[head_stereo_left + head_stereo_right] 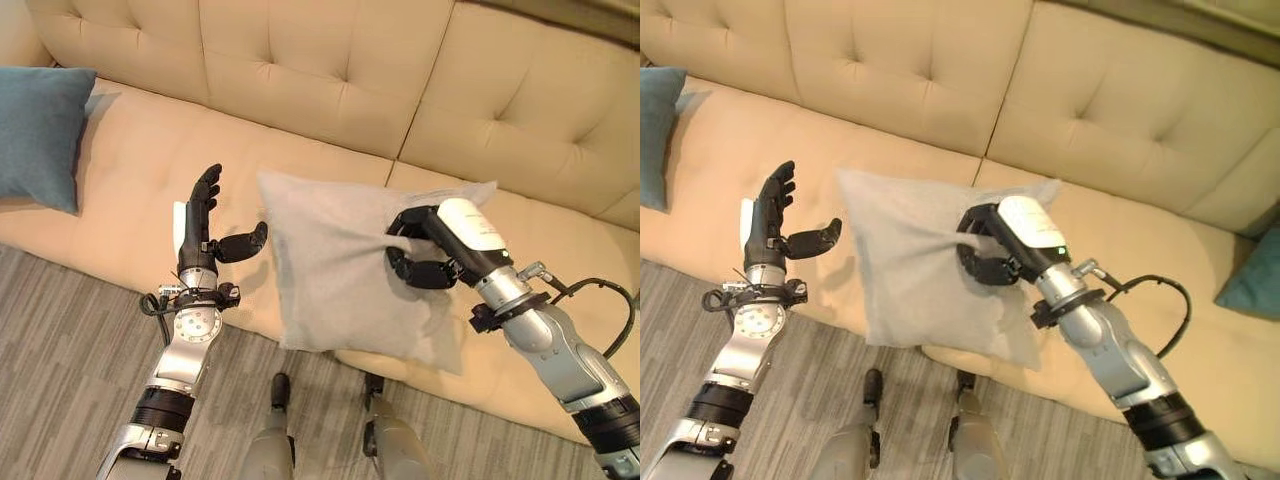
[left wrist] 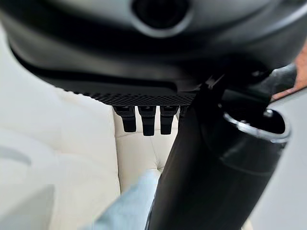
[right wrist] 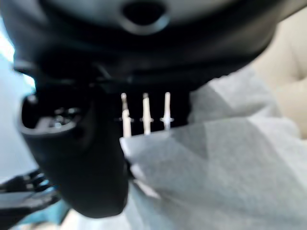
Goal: Pick up all the scattered cushions and arrange them neatly on the sofa.
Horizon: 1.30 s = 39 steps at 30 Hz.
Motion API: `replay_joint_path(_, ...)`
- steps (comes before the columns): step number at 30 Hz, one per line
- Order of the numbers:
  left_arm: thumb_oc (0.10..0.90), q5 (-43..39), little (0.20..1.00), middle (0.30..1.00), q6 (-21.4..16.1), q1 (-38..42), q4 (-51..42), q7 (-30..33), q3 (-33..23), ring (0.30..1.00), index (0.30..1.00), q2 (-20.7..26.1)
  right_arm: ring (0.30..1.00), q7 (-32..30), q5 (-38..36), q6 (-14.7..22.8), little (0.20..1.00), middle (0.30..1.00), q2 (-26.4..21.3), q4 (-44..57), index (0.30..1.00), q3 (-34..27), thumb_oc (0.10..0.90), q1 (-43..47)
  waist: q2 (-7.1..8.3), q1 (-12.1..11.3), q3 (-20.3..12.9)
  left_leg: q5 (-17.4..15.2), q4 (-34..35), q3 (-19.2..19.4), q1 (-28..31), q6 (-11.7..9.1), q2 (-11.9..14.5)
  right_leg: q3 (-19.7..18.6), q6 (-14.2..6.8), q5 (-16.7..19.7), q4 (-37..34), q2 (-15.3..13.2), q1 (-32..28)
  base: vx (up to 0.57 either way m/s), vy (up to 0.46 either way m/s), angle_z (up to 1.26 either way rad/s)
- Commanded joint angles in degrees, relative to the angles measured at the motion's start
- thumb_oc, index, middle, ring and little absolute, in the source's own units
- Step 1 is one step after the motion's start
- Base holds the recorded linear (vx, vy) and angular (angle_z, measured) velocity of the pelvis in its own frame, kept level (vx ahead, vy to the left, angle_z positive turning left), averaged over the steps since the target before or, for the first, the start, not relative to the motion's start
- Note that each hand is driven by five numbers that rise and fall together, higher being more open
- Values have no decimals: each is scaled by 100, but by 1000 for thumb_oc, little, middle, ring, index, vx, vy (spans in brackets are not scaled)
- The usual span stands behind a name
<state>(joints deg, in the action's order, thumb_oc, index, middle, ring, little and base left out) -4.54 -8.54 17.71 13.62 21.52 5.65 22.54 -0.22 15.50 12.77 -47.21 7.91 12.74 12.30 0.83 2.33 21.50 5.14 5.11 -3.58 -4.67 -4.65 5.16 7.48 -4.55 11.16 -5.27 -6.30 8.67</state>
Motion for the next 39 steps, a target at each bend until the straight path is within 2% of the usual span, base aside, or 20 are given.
replay_joint_path(1,800,-116,900,900,-538,-139,512,-31,30,900,900,107,300,-108,-1183,956,300,300,-75,794,300,-384,400,-139,150,11,-1662,-773,-11,4,284,122,-64,84,-335,-1337,304,-99,-669,25,4,-5)
replay_joint_path(2,800,-477,900,900,-550,-177,649,-153,22,900,900,21,300,211,-1754,1015,300,300,-36,981,300,-414,400,-277,206,51,-1694,-772,-11,23,302,118,-43,80,-339,-1350,347,-85,-664,0,0,0)
replay_joint_path(5,800,-1302,900,900,-586,-225,879,-546,34,900,900,-137,300,571,-2344,1063,300,300,-89,1366,300,-344,400,-231,294,100,-1742,-774,-11,53,316,119,-9,50,-343,-1348,384,-56,-639,0,0,0)
replay_joint_path(10,800,-2551,900,900,-226,-518,1182,-1556,499,900,900,-257,300,1163,-3656,978,300,300,84,1801,300,-333,400,-127,384,201,-1820,-806,-11,128,381,130,48,-12,-351,-1329,390,7,-629,8,-1,-9)
replay_joint_path(12,800,-3494,900,900,-88,-690,966,-2020,787,900,900,-288,300,1380,-4306,895,300,300,232,1957,300,-183,400,-19,439,231,-1855,-819,-11,188,415,126,79,-54,-357,-1308,365,29,-638,-4,-6,-19)
replay_joint_path(13,800,-3930,900,900,-63,-749,811,-2228,902,900,900,-306,300,1415,-4421,871,300,300,289,2000,300,-113,400,28,468,243,-1862,-821,-11,211,429,128,90,-78,-356,-1299,355,44,-635,-6,-6,-10)
replay_joint_path(20,800,-4647,900,900,-31,-549,751,-2319,1110,900,900,-632,300,1634,-4493,725,300,300,625,2122,300,182,400,-75,652,267,-1922,-833,-11,256,484,118,124,-163,-335,-1294,328,103,-664,-14,-17,-11)
replay_joint_path(26,800,-5119,900,900,72,-465,833,-2660,1209,900,900,-801,300,1863,-4580,608,300,300,873,2041,300,259,400,-238,681,276,-1961,-835,-11,260,525,116,130,-168,-332,-1299,319,113,-694,0,0,0)
replay_joint_path(27,778,-5125,867,867,133,-465,828,-2772,1278,867,867,-796,300,1919,-4639,558,300,300,921,2004,300,250,400,-268,672,280,-1961,-830,-11,271,534,116,133,-169,-333,-1296,320,112,-696,0,0,0)
replay_joint_path(28,696,-5126,745,745,133,-466,829,-2773,1279,745,745,-795,300,1920,-4640,557,300,300,922,2005,300,248,400,-271,673,277,-1960,-831,-11,272,536,116,134,-170,-333,-1296,320,113,-697,0,0,0)
replay_joint_path(29,400,-5098,300,300,153,-481,804,-2847,1315,300,300,-781,300,1955,-4644,517,300,300,983,1952,300,251,400,-289,654,273,-1965,-830,-11,279,543,116,130,-169,-333,-1290,313,108,-702,0,0,0)
replay_joint_path(34,400,-5067,300,300,216,-602,428,-3085,1488,300,300,-641,300,1967,-4341,478,300,300,1109,1779,300,196,400,-430,567,232,-1985,-819,-11,278,556,134,100,-168,-330,-1267,285,78,-747,-18,12,-1)
replay_joint_path(39,400,-4964,300,300,233,-828,-224,-3209,1366,300,300,-386,300,1716,-3292,513,300,300,1039,1273,300,-227,400,-535,370,158,-1990,-810,-11,280,608,158,54,-101,-343,-1261,265,26,-833,-6,31,-1)
